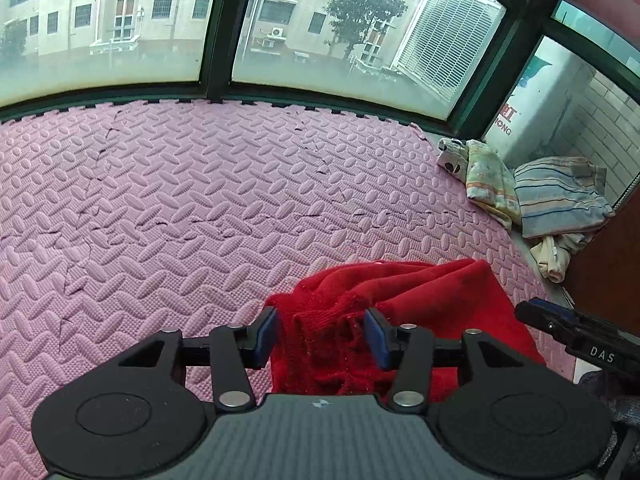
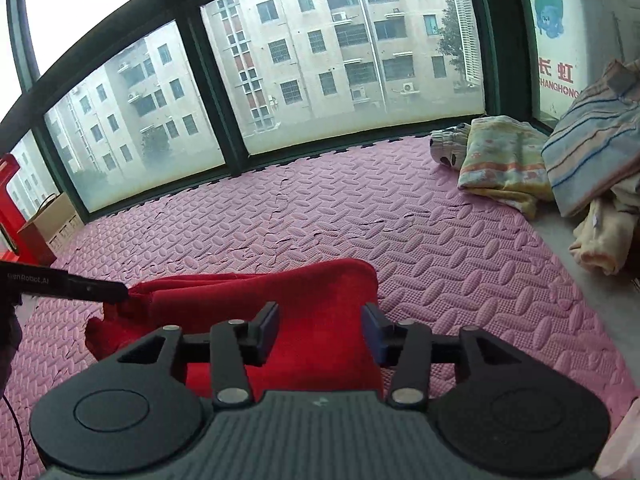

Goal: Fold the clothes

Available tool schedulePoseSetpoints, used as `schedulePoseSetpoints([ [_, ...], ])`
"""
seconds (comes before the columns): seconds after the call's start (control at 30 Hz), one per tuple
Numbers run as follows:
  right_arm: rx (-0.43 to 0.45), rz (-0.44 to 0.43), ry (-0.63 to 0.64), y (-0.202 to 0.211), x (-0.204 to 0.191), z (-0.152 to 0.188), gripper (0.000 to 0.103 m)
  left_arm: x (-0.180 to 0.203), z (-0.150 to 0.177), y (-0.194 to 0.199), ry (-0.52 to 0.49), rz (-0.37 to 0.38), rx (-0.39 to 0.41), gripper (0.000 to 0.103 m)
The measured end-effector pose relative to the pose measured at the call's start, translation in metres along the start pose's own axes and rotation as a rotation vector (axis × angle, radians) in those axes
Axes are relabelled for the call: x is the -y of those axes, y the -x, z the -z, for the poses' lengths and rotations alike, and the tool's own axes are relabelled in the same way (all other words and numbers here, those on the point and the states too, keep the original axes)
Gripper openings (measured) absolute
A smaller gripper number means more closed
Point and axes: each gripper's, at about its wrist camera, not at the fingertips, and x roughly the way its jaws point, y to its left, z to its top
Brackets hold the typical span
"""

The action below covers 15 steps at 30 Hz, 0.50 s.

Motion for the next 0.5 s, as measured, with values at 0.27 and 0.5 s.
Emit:
schedulePoseSetpoints([
  [0.27, 0.008, 0.043, 0.144, 0.004, -0.029, 0.029, 0.052, 0.039, 0.013, -0.004, -0.116, 0.112, -0.015, 0.043],
  [0.5, 0.022, 0.077, 0.225, -0.004, -0.037, 0.049, 0.054, 0.028, 0.024, -0.033, -0.106, 0.085, -0.052, 0.028],
])
